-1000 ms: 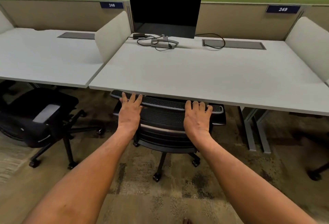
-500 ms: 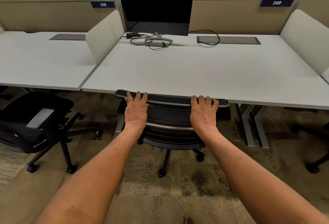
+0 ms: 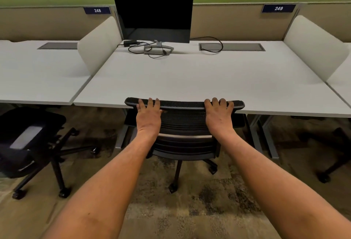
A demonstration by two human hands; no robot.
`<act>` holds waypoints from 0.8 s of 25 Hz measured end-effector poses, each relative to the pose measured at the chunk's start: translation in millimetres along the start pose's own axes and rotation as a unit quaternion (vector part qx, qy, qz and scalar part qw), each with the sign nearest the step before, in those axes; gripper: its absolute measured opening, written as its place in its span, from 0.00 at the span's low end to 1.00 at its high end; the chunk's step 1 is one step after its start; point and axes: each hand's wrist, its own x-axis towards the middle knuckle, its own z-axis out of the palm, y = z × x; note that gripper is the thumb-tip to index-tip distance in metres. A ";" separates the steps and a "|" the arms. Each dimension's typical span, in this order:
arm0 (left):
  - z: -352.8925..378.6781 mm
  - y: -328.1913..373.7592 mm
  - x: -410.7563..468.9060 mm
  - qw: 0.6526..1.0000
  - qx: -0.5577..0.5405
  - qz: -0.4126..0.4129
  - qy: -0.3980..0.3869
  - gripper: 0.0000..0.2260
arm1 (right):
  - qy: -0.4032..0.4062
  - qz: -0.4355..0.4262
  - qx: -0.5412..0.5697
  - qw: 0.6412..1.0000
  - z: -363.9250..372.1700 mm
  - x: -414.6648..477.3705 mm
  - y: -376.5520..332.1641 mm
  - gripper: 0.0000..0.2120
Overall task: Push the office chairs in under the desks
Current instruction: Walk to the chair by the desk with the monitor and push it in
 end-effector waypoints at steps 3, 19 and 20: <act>0.6 5.8 9.5 1.000 -0.017 -0.002 -0.006 0.22 | 0.000 0.000 0.006 1.000 2.3 8.1 6.2 0.19; 9.0 22.3 27.0 0.999 -0.034 -0.012 -0.019 0.22 | 0.016 -0.009 0.076 0.997 18.2 24.3 23.4 0.23; 7.3 23.3 26.3 0.999 -0.037 -0.011 -0.022 0.22 | 0.015 -0.012 0.080 0.997 17.4 22.9 23.1 0.23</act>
